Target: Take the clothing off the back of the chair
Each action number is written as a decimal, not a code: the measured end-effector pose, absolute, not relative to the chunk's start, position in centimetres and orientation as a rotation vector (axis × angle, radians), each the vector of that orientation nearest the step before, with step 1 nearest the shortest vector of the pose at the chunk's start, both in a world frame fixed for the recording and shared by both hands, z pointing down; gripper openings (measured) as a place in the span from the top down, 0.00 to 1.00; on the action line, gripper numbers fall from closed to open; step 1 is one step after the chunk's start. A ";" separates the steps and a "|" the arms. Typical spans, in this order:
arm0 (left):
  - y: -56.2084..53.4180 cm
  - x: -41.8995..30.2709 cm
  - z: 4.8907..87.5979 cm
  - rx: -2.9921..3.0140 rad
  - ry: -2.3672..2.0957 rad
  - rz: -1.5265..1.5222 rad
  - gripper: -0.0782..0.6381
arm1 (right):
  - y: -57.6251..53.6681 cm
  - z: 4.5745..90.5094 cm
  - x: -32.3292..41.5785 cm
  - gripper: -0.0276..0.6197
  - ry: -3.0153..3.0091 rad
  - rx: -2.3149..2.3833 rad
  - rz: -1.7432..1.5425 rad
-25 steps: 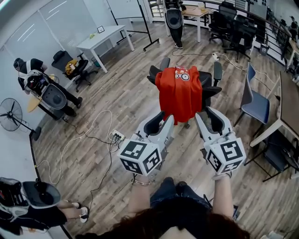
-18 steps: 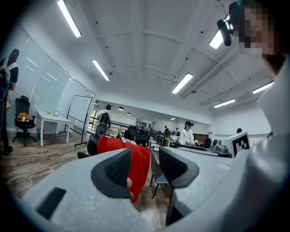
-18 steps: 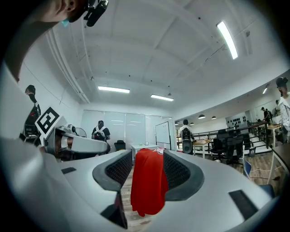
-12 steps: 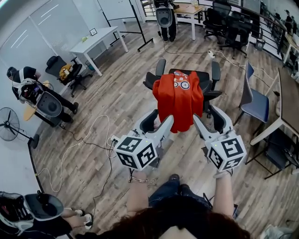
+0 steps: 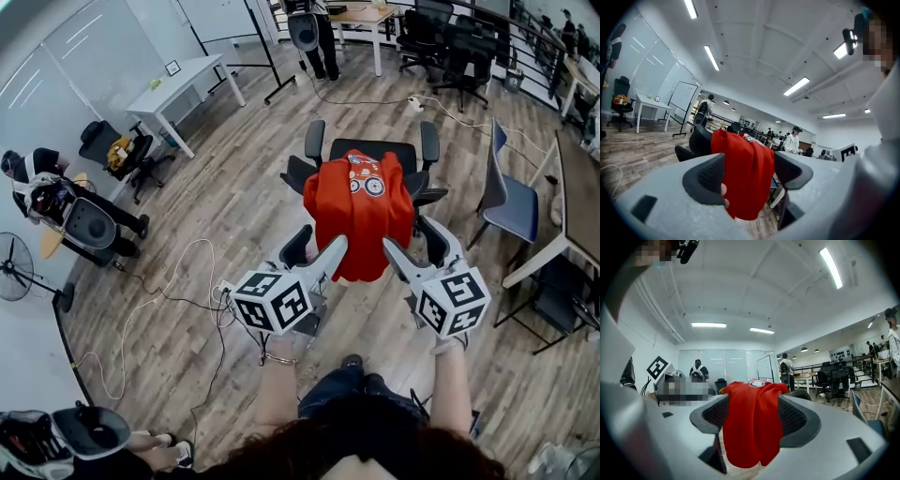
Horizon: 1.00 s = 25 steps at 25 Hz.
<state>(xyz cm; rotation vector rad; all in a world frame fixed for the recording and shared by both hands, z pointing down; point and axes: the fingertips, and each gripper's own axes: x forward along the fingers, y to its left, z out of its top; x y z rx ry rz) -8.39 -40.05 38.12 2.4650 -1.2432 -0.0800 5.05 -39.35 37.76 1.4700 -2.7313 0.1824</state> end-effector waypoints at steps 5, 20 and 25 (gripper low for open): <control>-42.5 -8.3 39.3 2.439 -1.208 -0.072 0.39 | -41.8 39.4 5.2 0.48 -2.693 1.472 0.233; -46.0 -5.4 42.2 2.388 -0.897 -0.034 0.32 | -44.7 42.2 2.1 0.43 -2.699 1.371 0.390; -46.2 -4.5 42.1 2.402 -0.835 -0.005 0.36 | -45.3 42.3 1.9 0.43 -2.690 1.352 0.374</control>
